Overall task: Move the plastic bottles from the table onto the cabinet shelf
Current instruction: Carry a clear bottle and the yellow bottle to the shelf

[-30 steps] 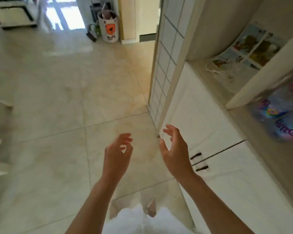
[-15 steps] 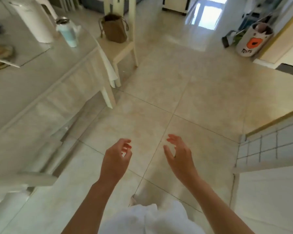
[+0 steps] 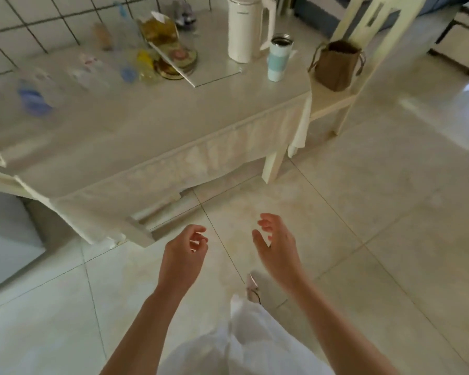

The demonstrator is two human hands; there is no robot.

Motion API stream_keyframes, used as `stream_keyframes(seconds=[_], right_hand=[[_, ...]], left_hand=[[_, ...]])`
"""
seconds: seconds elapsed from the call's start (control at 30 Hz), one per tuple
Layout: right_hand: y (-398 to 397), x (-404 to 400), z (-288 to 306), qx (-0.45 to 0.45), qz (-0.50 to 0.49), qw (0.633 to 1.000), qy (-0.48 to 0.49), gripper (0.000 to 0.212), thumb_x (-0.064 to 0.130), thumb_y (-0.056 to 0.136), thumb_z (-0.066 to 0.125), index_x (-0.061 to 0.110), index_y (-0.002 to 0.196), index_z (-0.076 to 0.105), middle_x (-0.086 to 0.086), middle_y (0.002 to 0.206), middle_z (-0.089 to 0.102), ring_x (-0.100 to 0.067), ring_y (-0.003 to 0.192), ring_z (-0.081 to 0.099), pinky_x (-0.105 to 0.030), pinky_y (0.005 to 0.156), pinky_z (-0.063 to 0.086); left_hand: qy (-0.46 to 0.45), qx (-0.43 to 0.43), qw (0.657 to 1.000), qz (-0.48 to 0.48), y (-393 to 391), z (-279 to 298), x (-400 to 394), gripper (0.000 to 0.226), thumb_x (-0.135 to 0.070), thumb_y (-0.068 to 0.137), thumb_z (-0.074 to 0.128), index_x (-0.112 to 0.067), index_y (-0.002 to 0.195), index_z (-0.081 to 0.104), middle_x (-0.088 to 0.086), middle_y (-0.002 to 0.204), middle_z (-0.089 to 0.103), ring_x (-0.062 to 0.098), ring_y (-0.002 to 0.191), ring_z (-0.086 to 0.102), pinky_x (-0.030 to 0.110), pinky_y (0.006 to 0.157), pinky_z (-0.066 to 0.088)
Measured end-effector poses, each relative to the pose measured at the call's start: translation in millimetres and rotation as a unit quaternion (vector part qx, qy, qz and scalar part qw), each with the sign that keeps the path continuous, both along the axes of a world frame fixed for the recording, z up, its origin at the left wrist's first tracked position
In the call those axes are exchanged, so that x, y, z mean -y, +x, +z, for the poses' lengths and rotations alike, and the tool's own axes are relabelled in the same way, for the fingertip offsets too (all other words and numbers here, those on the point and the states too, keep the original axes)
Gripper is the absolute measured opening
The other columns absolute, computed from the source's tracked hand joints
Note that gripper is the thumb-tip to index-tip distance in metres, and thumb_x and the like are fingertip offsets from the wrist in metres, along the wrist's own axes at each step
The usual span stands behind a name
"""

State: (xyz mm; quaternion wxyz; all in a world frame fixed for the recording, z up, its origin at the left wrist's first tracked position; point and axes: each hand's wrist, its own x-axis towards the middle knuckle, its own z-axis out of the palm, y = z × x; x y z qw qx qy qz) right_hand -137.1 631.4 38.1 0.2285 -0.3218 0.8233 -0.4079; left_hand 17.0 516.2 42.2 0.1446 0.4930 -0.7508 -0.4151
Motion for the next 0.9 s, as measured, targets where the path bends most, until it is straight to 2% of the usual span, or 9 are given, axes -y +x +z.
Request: stream_keyframes(seconds=[0.1, 0.23, 0.3, 0.47, 0.57, 0.63, 0.77, 0.9], right_hand=[[-18, 41, -2, 0.004, 0.042, 0.999, 0.008, 0.038, 0.022, 0.093, 0.056, 0.016, 0.129, 0.045, 0.004, 0.118, 0.058, -0.009, 0.108, 0.054, -0.022, 0.09, 0.042], [-47, 95, 3, 0.01, 0.117, 0.993, 0.02, 0.039, 0.024, 0.095, 0.054, 0.017, 0.131, 0.042, 0.003, 0.121, 0.057, -0.009, 0.11, 0.051, -0.022, 0.093, 0.041], [-62, 123, 5, 0.002, 0.152, 0.988, 0.027, 0.038, 0.024, 0.095, 0.053, 0.017, 0.131, 0.042, 0.002, 0.121, 0.056, -0.01, 0.112, 0.051, -0.023, 0.093, 0.041], [-86, 194, 9, -0.023, 0.204, 0.978, 0.032, 0.036, 0.022, 0.094, 0.055, 0.013, 0.127, 0.046, -0.001, 0.117, 0.059, -0.013, 0.11, 0.054, -0.022, 0.09, 0.041], [-89, 239, 11, -0.018, 0.229, 0.973, 0.026, 0.036, 0.02, 0.093, 0.055, 0.011, 0.127, 0.047, -0.004, 0.116, 0.06, -0.015, 0.108, 0.056, -0.03, 0.096, 0.045], [-89, 272, 11, -0.019, 0.242, 0.97, 0.025, 0.036, 0.019, 0.093, 0.056, 0.01, 0.127, 0.047, -0.005, 0.116, 0.061, -0.016, 0.108, 0.057, -0.03, 0.096, 0.045], [-83, 340, 8, -0.03, 0.252, 0.967, 0.015, 0.036, 0.017, 0.092, 0.057, 0.006, 0.126, 0.049, -0.008, 0.115, 0.062, -0.02, 0.108, 0.058, -0.029, 0.091, 0.044], [-73, 406, 6, -0.035, 0.242, 0.97, 0.008, 0.036, 0.017, 0.091, 0.059, 0.005, 0.124, 0.05, -0.01, 0.113, 0.064, -0.021, 0.104, 0.06, -0.029, 0.089, 0.045]], left_hand=[[-0.001, -0.001, 0.999, 0.044, -12, -2, 29, 0.019, -0.01, 0.09, 0.058, -0.022, 0.102, 0.066, -0.011, 0.086, 0.07, 0.002, 0.08, 0.064, 0.01, 0.068, 0.044], [0.002, 0.002, 0.995, 0.098, -33, 0, 68, 0.015, -0.013, 0.089, 0.06, -0.02, 0.101, 0.067, -0.003, 0.088, 0.072, 0.009, 0.08, 0.066, 0.028, 0.076, 0.053], [0.007, 0.005, 0.993, 0.122, -42, 1, 88, 0.015, -0.014, 0.089, 0.06, -0.02, 0.101, 0.067, -0.002, 0.088, 0.072, 0.01, 0.08, 0.066, 0.032, 0.078, 0.054], [0.024, 0.003, 0.984, 0.175, -55, 1, 129, 0.015, -0.014, 0.089, 0.06, -0.022, 0.099, 0.067, -0.004, 0.086, 0.073, 0.008, 0.078, 0.067, 0.022, 0.069, 0.049], [0.029, -0.005, 0.978, 0.209, -57, 0, 161, 0.014, -0.014, 0.089, 0.061, -0.024, 0.097, 0.067, -0.003, 0.082, 0.073, 0.006, 0.076, 0.067, 0.014, 0.066, 0.046], [0.036, -0.006, 0.973, 0.229, -57, 0, 186, 0.014, -0.014, 0.09, 0.06, -0.024, 0.097, 0.068, -0.003, 0.079, 0.071, 0.003, 0.074, 0.066, 0.008, 0.062, 0.042], [0.044, -0.017, 0.97, 0.24, -51, -5, 248, 0.015, -0.014, 0.089, 0.06, -0.024, 0.096, 0.068, -0.004, 0.083, 0.072, 0.005, 0.075, 0.067, 0.022, 0.065, 0.049], [0.05, -0.018, 0.969, 0.24, -42, -10, 320, 0.017, -0.009, 0.087, 0.06, -0.021, 0.096, 0.068, 0.0, 0.084, 0.073, 0.01, 0.074, 0.068, 0.023, 0.066, 0.049]])
